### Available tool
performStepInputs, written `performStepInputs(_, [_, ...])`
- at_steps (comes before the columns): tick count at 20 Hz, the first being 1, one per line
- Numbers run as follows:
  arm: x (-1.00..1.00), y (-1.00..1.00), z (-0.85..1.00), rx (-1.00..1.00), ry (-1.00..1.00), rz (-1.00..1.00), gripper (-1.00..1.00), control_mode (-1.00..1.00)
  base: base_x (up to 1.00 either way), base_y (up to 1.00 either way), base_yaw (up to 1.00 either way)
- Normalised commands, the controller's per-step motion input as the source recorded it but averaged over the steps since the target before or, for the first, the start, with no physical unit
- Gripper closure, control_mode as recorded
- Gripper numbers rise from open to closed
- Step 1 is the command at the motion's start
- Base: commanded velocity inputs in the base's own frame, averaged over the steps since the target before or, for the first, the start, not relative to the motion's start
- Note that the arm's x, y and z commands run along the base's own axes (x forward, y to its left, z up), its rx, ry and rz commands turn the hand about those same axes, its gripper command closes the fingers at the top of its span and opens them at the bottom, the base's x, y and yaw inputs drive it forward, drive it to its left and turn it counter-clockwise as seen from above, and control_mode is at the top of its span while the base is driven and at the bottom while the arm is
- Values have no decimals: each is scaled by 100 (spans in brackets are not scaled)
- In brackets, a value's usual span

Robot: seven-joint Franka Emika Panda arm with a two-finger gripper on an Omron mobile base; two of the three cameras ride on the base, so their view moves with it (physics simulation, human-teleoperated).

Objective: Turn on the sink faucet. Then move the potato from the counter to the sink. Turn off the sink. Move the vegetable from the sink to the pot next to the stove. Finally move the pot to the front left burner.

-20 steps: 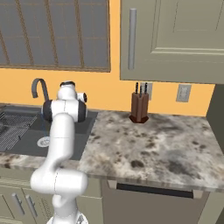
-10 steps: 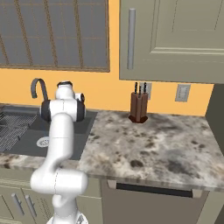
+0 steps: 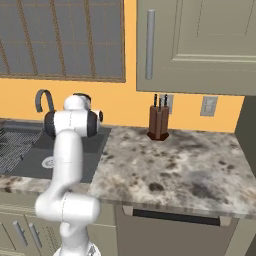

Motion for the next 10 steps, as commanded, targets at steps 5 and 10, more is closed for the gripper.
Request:
performStepInputs(5, [-58,-40,27,6,-9,0,-100,-100,0,0,0])
performStepInputs(10, [-73,-4,65,0,-11,-5,-100,-100,0,0,0])
